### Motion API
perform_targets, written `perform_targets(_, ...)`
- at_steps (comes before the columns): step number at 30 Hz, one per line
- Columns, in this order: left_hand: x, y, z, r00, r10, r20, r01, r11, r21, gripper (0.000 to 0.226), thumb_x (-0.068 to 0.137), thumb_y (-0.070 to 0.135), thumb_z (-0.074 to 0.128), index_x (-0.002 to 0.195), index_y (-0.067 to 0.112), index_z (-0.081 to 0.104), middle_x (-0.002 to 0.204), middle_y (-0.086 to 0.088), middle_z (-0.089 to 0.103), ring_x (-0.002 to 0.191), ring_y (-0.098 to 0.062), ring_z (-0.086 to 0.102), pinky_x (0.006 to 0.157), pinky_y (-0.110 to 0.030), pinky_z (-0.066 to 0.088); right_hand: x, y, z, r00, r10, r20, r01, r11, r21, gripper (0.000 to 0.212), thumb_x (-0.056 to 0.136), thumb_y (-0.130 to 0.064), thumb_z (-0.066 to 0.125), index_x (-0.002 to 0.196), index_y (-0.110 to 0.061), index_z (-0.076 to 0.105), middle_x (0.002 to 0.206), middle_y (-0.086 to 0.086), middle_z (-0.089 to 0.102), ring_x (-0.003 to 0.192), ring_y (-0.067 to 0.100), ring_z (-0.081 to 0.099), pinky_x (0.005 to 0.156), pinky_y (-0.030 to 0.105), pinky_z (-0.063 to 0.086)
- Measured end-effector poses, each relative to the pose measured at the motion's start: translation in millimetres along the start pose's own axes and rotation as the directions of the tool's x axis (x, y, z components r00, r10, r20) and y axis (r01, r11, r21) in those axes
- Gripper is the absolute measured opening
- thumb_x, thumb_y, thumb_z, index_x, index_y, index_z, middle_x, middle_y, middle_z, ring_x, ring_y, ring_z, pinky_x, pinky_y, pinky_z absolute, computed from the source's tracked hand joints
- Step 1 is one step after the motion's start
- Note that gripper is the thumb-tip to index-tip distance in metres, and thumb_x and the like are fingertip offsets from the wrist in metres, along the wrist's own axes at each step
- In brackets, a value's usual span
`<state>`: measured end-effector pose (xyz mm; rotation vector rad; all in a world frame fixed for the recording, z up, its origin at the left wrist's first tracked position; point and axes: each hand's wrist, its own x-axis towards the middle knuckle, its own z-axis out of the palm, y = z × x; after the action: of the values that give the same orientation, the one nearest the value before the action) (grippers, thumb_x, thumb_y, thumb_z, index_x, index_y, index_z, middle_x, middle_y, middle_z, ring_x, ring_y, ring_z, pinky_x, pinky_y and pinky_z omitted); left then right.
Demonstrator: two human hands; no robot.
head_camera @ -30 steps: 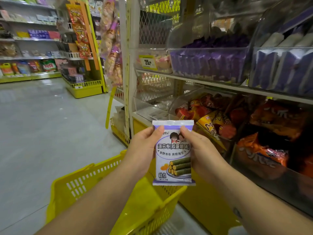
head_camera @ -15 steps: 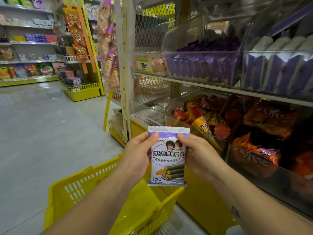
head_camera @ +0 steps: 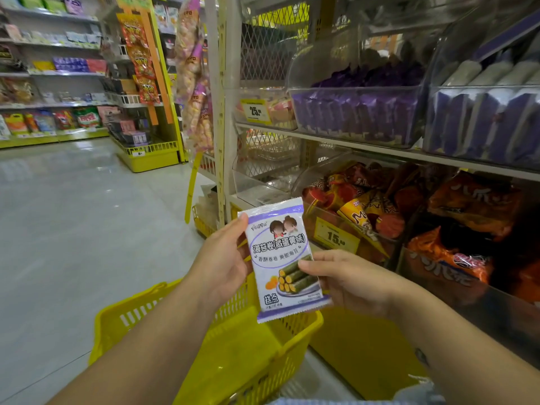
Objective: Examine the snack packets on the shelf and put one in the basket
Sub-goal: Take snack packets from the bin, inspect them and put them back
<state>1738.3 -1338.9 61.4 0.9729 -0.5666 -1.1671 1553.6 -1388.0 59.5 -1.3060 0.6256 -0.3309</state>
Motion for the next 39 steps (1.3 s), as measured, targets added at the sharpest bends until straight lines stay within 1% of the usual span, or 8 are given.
perform_targets(6,-3.7,4.2,-7.0,0.966,-0.168,0.199,0.134,0.976,0.17,0.033,0.081,0.034,0.063,0.109,0.019,0.069,0.108,-0.008,0.073,0.093,-0.021,0.073,0.063,-0.035,0.059,1.5,-4.1,-4.0,0.995,-0.051,-0.089,0.065,0.986,0.153,0.03,0.082,-0.02,0.058,0.102,-0.001,0.069,0.103,0.018,0.072,0.088,0.022,0.07,0.073,0.031,0.06)
perform_targets(11,-7.9,0.9,-11.0,0.914,-0.227,0.335,0.136,0.952,0.274,0.051,0.076,0.014,0.067,0.126,0.014,0.055,0.113,-0.012,0.071,0.103,-0.025,0.07,0.072,-0.032,0.06,3.0,-6.1,-8.9,0.98,-0.107,-0.17,0.14,0.969,0.202,0.027,0.092,-0.017,0.051,0.108,0.0,0.065,0.106,0.018,0.071,0.082,0.019,0.071,0.068,0.027,0.059)
perform_targets(21,-8.0,0.4,-6.4,0.927,-0.035,0.373,-0.061,0.968,0.243,0.058,0.079,-0.007,0.063,0.128,0.023,0.053,0.12,-0.007,0.069,0.105,-0.023,0.069,0.076,-0.032,0.06,3.0,-5.5,-11.0,0.952,-0.278,-0.132,0.298,0.939,0.173,0.038,0.082,-0.019,0.059,0.117,-0.006,0.064,0.113,0.016,0.069,0.092,0.022,0.069,0.077,0.032,0.059)
perform_targets(24,-7.4,-8.5,2.6,0.942,0.227,0.246,-0.316,0.842,0.437,0.064,0.091,-0.003,0.058,0.138,0.035,0.04,0.127,0.011,0.062,0.109,-0.009,0.065,0.083,-0.029,0.057,8.5,-2.3,-4.0,0.893,-0.366,-0.261,0.397,0.915,0.076,0.036,0.079,-0.02,0.061,0.113,-0.008,0.065,0.11,0.016,0.07,0.093,0.022,0.069,0.081,0.036,0.058)
perform_targets(26,-9.7,-18.2,8.0,0.907,0.249,0.34,-0.388,0.807,0.444,0.061,0.096,0.012,0.057,0.142,0.041,0.03,0.125,0.029,0.059,0.118,0.007,0.055,0.097,-0.021,0.047,11.7,1.5,4.1,0.854,-0.425,-0.3,0.435,0.9,-0.037,0.037,0.08,-0.025,0.061,0.114,-0.013,0.065,0.113,0.011,0.07,0.101,0.023,0.067,0.088,0.038,0.055)
perform_targets(29,-10.4,-27.2,12.8,0.929,0.12,0.349,-0.258,0.887,0.382,0.072,0.089,0.048,0.057,0.147,0.047,0.014,0.135,0.03,0.051,0.12,0.009,0.051,0.104,-0.025,0.042,14.2,6.3,16.7,0.878,-0.424,-0.223,0.405,0.905,-0.128,0.046,0.088,-0.043,0.049,0.127,-0.021,0.058,0.119,0.003,0.068,0.111,0.022,0.064,0.095,0.04,0.052)
perform_targets(33,-10.5,-25.7,16.2,0.934,-0.039,0.356,-0.055,0.967,0.248,0.072,0.081,0.056,0.047,0.147,0.034,0.032,0.126,0.002,0.063,0.098,-0.008,0.066,0.074,-0.028,0.053,16.6,8.6,21.1,0.922,-0.342,-0.18,0.317,0.936,-0.155,0.034,0.097,-0.046,0.035,0.125,-0.046,0.054,0.112,-0.011,0.069,0.101,0.01,0.066,0.096,0.036,0.05)
perform_targets(39,-9.0,-12.6,7.7,0.89,-0.196,0.411,0.218,0.976,-0.006,0.042,0.099,0.039,0.034,0.134,0.023,0.051,0.128,-0.013,0.064,0.118,-0.031,0.059,0.102,-0.05,0.043,12.6,7.2,13.3,0.917,-0.322,-0.236,0.277,0.939,-0.205,0.052,0.094,-0.022,0.057,0.138,-0.043,0.038,0.113,-0.014,0.064,0.094,0.004,0.067,0.088,0.036,0.054)
